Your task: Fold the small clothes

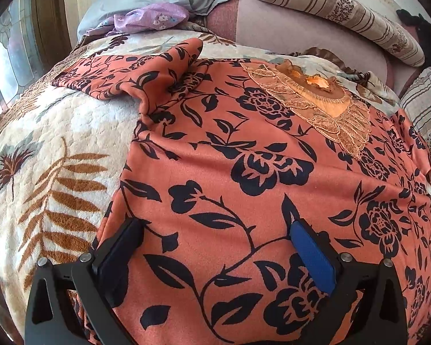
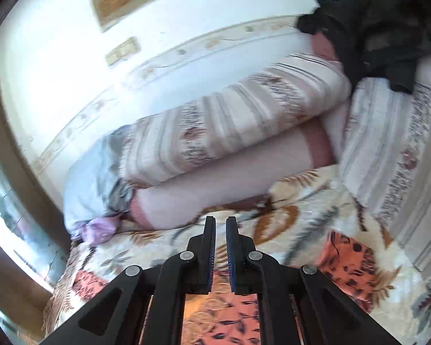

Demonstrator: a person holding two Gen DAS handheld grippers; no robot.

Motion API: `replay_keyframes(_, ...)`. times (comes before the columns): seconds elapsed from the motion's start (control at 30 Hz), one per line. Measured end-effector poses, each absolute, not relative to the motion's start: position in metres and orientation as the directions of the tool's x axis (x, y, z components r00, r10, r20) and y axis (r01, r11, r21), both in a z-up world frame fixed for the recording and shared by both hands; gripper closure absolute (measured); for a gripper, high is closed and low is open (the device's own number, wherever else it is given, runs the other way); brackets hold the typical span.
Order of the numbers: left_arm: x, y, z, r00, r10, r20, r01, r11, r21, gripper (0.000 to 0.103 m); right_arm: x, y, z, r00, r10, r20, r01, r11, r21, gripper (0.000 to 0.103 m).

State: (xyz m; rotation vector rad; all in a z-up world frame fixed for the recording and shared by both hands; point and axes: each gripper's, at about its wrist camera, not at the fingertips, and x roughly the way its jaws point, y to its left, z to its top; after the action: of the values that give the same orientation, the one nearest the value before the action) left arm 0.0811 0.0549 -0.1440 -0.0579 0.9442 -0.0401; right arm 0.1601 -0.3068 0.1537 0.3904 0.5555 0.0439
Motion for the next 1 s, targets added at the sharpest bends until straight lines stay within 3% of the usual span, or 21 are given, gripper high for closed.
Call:
replay_keyframes(0.07,0.08,0.058,-0.143,0.583,-0.081,-0.809,0.02,0.996,-0.085,0.0,0.169,-0.263,0.132,0.814,0.246,-0.526,-0.016,0.915,0.404,0.087)
replay_keyframes(0.1,0.08,0.059,-0.143,0.582,-0.09,-0.808,0.023,0.995,-0.095,0.0,0.171,-0.25,0.114,0.793,0.258,-0.552,-0.012,0.913,0.409,0.062)
replay_keyframes(0.13,0.08,0.06,-0.142,0.58,-0.099,-0.808,0.026,0.994,-0.104,0.0,0.169,-0.243,0.092,0.775,0.251,-0.58,0.013,0.911,0.412,0.016)
replay_keyframes(0.17,0.08,0.061,-0.142,0.578,-0.107,-0.809,0.028,0.993,-0.112,0.0,0.168,-0.242,0.069,0.762,0.224,-0.608,0.052,0.914,0.402,0.006)
replay_keyframes(0.23,0.079,0.063,-0.141,0.575,-0.119,-0.809,0.028,0.992,-0.126,0.0,0.16,-0.251,0.024,0.708,0.145,-0.691,0.118,0.94,0.319,0.008)
replay_keyframes(0.3,0.08,0.063,-0.141,0.575,-0.12,-0.809,0.026,0.991,-0.128,0.0,0.148,-0.289,-0.019,0.667,0.136,-0.733,0.179,0.925,0.334,0.008)
replay_keyframes(0.37,0.08,0.061,-0.142,0.575,-0.108,-0.811,0.022,0.993,-0.117,0.0,0.119,-0.353,-0.042,0.686,0.15,-0.712,0.302,0.831,0.466,0.008)
replay_keyframes(0.47,0.082,0.054,-0.145,0.579,-0.063,-0.813,0.013,0.998,-0.068,0.0,0.087,-0.452,-0.072,0.759,0.152,-0.633,0.474,0.538,0.697,0.008)
replay_keyframes(0.57,0.083,0.048,-0.147,0.584,-0.027,-0.811,0.014,1.0,-0.023,0.0,0.07,-0.515,-0.109,0.791,0.132,-0.597,0.539,0.311,0.783,0.01)
replay_keyframes(0.67,0.083,0.049,-0.148,0.591,-0.025,-0.806,0.01,1.0,-0.024,0.0,0.086,-0.535,-0.122,0.815,0.146,-0.561,0.517,0.257,0.817,0.017)
replay_keyframes(0.87,0.084,0.047,-0.148,0.598,-0.012,-0.802,0.006,1.0,-0.011,0.0,0.129,-0.543,-0.148,0.782,0.123,-0.611,0.58,0.216,0.786,0.04)
replay_keyframes(0.97,0.085,0.047,-0.148,0.597,-0.012,-0.802,0.005,1.0,-0.011,0.0,0.14,-0.549,-0.151,0.742,0.083,-0.665,0.632,0.245,0.735,0.074)
replay_keyframes(1.0,0.085,0.047,-0.148,0.595,-0.012,-0.803,0.005,1.0,-0.012,0.0,0.143,-0.549,-0.149,0.718,0.074,-0.692,0.655,0.267,0.707,0.089)
